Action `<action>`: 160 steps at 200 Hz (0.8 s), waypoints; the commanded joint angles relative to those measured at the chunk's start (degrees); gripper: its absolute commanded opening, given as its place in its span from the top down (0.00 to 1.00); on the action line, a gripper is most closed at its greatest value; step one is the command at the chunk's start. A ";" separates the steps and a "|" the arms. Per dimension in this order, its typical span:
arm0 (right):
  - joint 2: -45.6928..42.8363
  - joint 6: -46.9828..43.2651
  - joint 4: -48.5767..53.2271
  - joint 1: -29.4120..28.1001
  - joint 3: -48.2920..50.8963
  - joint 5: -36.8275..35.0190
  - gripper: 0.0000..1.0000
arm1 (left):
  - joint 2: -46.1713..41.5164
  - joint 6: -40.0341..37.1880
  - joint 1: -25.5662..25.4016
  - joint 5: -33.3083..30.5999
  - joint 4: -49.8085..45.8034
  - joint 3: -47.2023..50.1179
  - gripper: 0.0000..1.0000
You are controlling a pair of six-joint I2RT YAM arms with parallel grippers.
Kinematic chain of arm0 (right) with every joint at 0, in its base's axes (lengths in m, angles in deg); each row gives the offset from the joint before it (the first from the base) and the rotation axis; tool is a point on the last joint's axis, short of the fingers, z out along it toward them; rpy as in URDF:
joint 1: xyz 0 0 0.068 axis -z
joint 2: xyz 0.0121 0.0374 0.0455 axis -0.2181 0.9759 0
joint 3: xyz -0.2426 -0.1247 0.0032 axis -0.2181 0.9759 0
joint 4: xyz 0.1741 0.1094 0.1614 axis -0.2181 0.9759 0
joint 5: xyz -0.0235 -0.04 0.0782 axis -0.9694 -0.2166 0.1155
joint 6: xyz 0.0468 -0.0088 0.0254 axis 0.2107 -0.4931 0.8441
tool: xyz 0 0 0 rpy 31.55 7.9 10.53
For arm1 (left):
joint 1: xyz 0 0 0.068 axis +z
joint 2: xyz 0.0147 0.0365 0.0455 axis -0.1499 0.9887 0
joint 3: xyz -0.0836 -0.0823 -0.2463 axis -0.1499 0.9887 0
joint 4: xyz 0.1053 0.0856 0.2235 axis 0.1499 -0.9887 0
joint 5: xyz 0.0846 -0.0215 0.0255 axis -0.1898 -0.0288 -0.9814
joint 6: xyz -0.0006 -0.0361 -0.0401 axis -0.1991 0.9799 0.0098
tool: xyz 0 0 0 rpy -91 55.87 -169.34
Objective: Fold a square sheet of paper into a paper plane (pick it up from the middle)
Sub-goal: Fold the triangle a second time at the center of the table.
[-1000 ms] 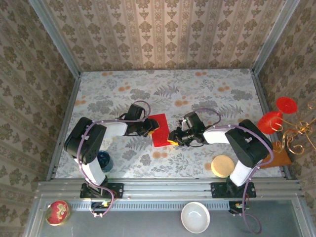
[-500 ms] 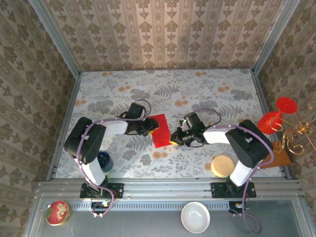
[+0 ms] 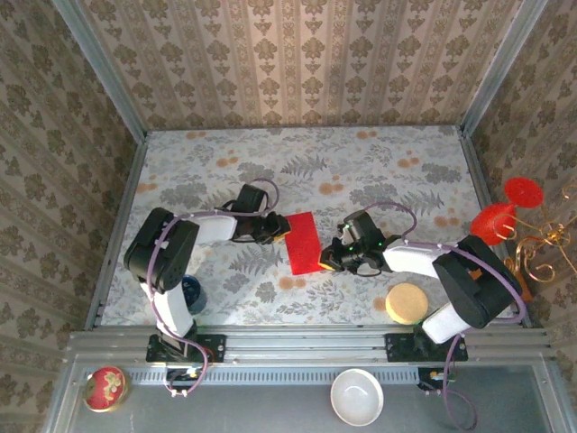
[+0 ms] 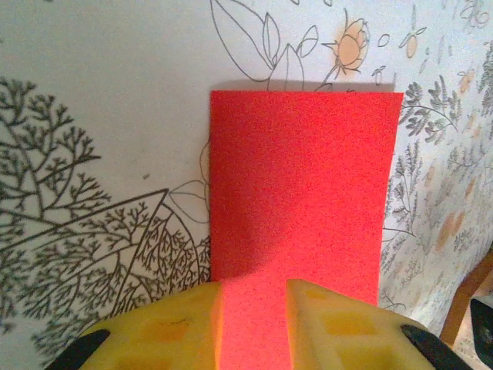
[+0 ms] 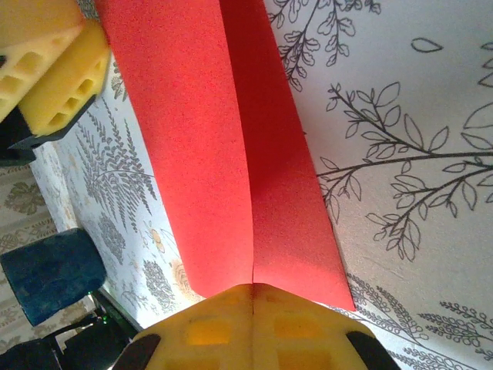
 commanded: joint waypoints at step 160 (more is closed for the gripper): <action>1.34 -1.41 7.06 -1.01 -6.50 -0.43 1.00 | 1.51 -6.17 -0.90 0.57 -6.73 -6.90 0.76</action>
